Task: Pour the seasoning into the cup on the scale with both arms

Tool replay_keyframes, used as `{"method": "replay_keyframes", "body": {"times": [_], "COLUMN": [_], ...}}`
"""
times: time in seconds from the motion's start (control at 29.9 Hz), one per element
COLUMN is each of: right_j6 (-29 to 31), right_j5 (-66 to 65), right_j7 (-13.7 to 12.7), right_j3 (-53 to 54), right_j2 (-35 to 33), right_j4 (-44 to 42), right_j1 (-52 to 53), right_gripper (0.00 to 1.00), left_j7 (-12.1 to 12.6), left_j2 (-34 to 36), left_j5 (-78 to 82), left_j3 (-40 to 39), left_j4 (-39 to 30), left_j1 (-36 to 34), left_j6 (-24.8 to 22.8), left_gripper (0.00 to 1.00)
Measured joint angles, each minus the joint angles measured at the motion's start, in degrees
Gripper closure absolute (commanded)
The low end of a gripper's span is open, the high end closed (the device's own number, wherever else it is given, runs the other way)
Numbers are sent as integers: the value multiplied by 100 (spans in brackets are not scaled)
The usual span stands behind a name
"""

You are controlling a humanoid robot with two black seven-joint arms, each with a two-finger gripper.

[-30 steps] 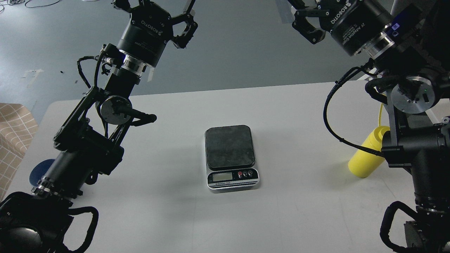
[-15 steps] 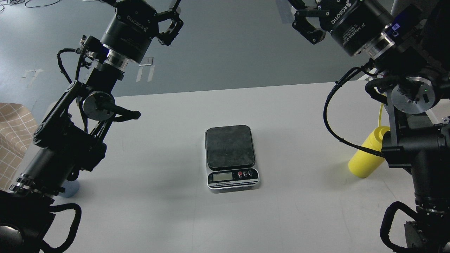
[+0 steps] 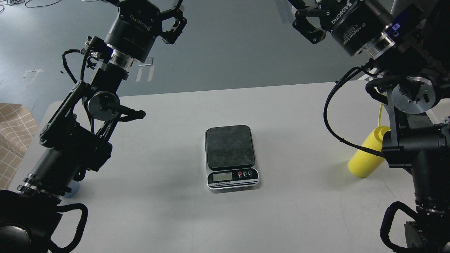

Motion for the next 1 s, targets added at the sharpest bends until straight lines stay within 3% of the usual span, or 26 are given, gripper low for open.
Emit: {"method": "replay_keyframes", "body": {"times": [1.0], "right_j6": [-9], "right_j5": [-7], "right_j7": [18], "right_j3": [22], "right_j2": [0], "right_j4": [-3], "right_j1": [-30], "right_gripper": [0], "left_j7": [9], "left_j2": [-169], "left_j5": [8], "left_j3": [6], "left_j4": [-10], "left_j1": [-4], "left_j6": [0], "left_gripper": [2]}}
